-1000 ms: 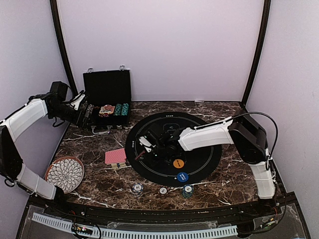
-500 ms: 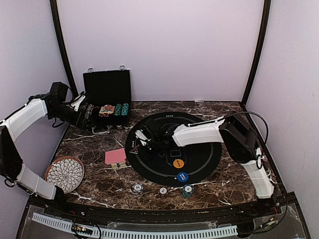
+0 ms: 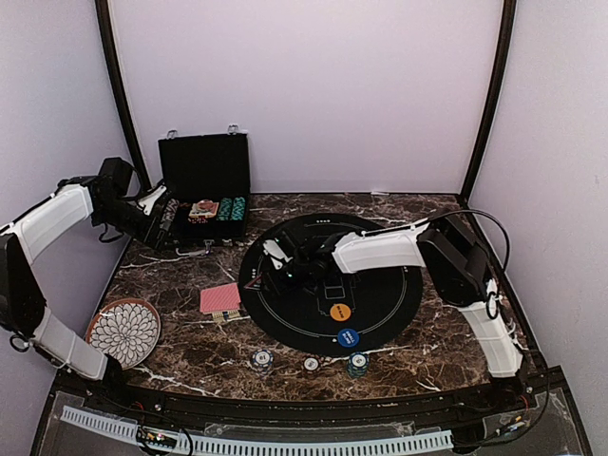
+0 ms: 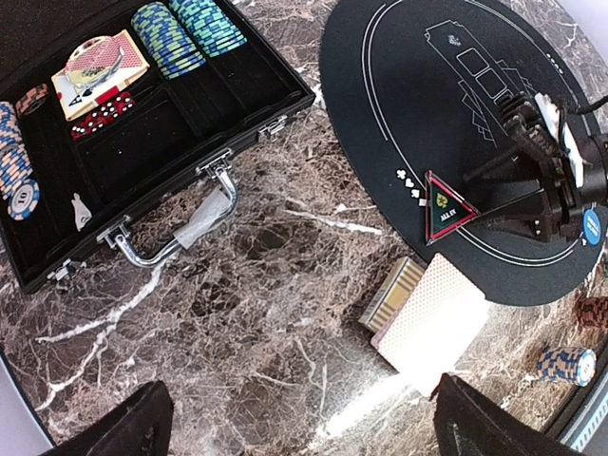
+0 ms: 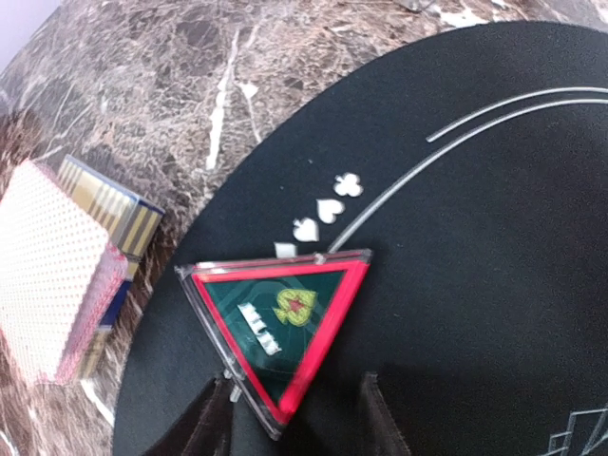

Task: Distribute texas hold em gaming equipment

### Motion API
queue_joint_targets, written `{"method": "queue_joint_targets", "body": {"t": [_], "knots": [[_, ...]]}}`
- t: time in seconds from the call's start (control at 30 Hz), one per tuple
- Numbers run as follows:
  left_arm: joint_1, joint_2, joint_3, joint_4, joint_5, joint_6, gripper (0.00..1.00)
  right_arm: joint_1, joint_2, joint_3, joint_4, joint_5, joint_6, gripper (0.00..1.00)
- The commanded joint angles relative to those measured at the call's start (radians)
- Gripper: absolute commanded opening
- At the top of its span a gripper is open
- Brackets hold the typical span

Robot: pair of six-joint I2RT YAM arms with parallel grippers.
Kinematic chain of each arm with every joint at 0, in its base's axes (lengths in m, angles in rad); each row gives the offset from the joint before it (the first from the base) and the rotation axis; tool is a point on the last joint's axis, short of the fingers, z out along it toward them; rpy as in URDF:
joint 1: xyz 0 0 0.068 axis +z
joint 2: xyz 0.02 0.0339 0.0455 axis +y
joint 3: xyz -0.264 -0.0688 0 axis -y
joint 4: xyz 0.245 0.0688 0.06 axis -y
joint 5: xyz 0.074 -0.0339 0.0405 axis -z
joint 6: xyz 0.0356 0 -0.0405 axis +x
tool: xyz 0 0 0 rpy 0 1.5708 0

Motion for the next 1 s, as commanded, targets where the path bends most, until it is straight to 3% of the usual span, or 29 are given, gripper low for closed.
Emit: {"method": "queue_joint_targets", "body": {"t": [0.0,0.5,0.63,0.83,0.97], "knots": [[0.001,0.012,0.026,-0.064,0.042,0.019,0.99,-0.056,-0.093,-0.065,0.032,-0.042,0.027,0.52],[0.0,0.026,0.023,-0.044,0.053,-0.037,0.99,-0.104,-0.226,-0.133,-0.029,-0.048,-0.02,0.62],[-0.001,-0.02,-0.035,0.037,0.065,-0.066,0.99,-0.105,-0.343,-0.273,-0.04,0.007,-0.008,0.67],[-0.011,-0.03,-0.027,0.03,0.078,-0.039,0.99,-0.074,-0.545,-0.555,0.001,0.1,0.079,0.78],[-0.016,-0.008,-0.007,0.025,0.084,-0.021,0.99,-0.021,-0.601,-0.642,-0.04,0.18,0.107,0.8]]}}
